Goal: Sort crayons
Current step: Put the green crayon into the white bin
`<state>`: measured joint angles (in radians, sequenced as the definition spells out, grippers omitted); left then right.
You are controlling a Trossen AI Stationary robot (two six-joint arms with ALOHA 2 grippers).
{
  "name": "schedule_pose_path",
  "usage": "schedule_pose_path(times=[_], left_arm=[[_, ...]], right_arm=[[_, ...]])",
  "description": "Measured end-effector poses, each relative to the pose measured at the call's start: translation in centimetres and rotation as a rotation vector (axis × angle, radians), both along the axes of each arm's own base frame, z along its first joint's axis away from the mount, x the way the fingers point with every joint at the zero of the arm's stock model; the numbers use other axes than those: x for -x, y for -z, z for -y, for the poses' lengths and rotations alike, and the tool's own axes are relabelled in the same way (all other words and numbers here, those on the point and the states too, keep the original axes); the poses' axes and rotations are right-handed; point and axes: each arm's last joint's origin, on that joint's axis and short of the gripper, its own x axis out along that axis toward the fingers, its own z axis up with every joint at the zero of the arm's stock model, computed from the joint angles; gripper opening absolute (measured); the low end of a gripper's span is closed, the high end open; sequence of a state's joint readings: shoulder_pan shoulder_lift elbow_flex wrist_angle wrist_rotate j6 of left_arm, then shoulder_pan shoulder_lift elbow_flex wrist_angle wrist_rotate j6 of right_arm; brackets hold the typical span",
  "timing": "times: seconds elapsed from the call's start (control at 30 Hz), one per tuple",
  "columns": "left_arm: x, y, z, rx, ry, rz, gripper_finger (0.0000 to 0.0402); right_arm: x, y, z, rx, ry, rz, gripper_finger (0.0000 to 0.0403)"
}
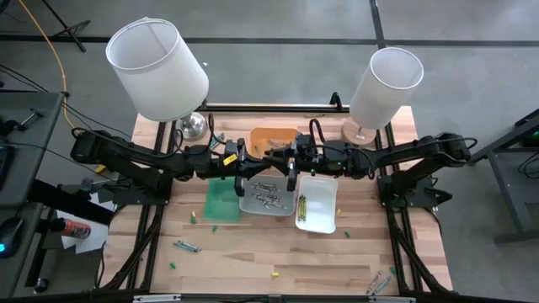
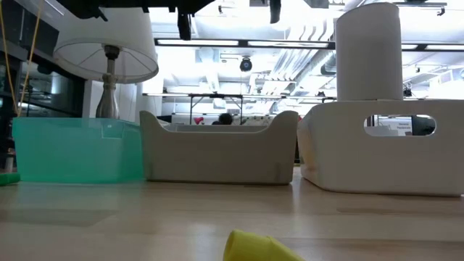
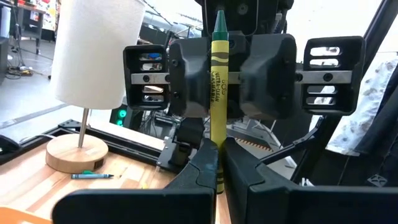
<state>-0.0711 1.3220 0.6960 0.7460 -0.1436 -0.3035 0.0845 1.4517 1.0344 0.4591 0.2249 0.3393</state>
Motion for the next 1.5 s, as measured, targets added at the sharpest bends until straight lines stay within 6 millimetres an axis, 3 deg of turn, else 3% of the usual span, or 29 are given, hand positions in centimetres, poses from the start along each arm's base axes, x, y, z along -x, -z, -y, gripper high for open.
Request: schedule_pose_path(times=[0.17,0.43,0.67,0.97,1.23,1.5], left_arm=[[0.0,0.0,0.0,0.0,-0.002,0.001,0.0002],[0.0,0.0,0.0,0.0,-0.002,0.001,0.0024],[0.7,-0.1,-0.7,0.002,-0.015,-0.065,0.009],[5.3,-1.6,-1.8,-0.056,-0.074,-0.269,0.0172],[9.5,-2.8,-2.1,-0.061,-0.184,-0.3,0.0177],[10.6,-2.2,-2.3,-0.036,-0.249,-0.248,0.0173]], right_arm=[[0.0,0.0,0.0,0.004,0.0,-0.002,0.0013],[0.0,0.0,0.0,0.001,0.0,-0.001,0.0016],[1.0,-0.8,0.6,0.044,0.017,-0.024,0.0012],[5.1,-2.8,1.6,0.094,0.039,-0.149,0.0007],[7.4,-2.6,1.5,0.112,0.082,-0.299,0.0006],[7.7,-2.9,2.2,0.069,0.129,-0.278,0.0006]])
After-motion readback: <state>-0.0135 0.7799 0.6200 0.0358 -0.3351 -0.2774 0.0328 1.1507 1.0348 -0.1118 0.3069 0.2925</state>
